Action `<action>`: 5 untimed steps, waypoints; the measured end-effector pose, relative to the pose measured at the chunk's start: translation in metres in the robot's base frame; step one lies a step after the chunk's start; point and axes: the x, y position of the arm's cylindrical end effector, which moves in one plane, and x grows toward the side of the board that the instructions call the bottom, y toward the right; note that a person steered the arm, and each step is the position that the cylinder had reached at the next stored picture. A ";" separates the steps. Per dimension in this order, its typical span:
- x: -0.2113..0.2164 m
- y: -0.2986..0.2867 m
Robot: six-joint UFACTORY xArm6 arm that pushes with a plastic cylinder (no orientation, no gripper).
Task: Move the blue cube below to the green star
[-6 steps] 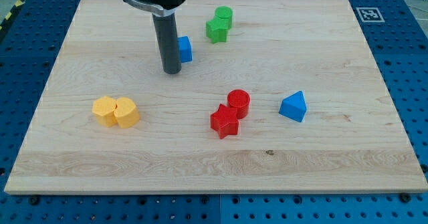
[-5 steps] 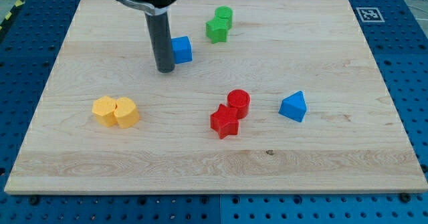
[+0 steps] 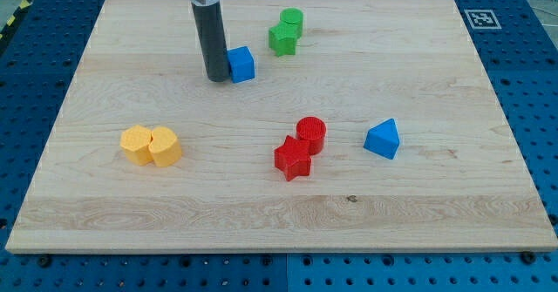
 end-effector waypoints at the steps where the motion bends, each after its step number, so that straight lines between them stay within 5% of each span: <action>1: 0.000 -0.001; 3: -0.034 -0.008; 5: -0.010 0.029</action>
